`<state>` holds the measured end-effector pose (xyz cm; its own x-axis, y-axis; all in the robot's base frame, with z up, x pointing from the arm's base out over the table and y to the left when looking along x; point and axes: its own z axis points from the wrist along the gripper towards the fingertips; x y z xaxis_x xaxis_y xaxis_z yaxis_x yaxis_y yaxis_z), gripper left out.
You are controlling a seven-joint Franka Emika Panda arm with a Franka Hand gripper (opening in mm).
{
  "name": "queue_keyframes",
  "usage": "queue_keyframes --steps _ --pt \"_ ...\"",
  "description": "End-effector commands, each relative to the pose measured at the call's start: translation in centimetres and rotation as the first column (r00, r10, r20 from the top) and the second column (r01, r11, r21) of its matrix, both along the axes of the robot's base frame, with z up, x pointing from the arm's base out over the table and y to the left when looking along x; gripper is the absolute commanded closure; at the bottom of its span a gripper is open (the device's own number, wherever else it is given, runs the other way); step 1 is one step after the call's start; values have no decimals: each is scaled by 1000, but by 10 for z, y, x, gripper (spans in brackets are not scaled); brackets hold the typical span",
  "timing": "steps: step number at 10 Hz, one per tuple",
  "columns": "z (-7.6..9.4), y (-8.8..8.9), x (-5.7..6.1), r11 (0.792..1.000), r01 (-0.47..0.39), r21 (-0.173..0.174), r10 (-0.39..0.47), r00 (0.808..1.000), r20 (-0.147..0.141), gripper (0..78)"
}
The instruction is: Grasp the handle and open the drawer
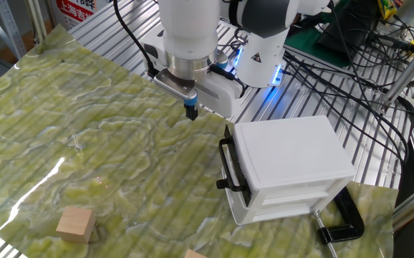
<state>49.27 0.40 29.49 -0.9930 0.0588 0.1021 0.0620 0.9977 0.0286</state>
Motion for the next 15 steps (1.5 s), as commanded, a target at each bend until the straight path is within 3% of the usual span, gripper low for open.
queue_keyframes --steps 1,2,3,4,9,11,12,13,15 --pt "1 -3 4 999 23 -34 -21 999 38 776" --pt "-4 -3 7 998 25 -50 -22 998 56 776" --pt "-4 -3 7 998 25 -50 -22 998 56 776" --pt "-6 -3 10 998 43 -50 -39 996 79 776" --pt "-12 -4 22 998 32 -48 -30 998 47 776" --pt "-17 -3 23 997 -59 -39 60 998 22 776" --pt "-16 -2 23 991 -134 -19 134 991 5 776" --pt "-14 2 22 980 -199 20 198 980 8 776" --pt "-11 9 21 972 -234 20 234 972 8 776"
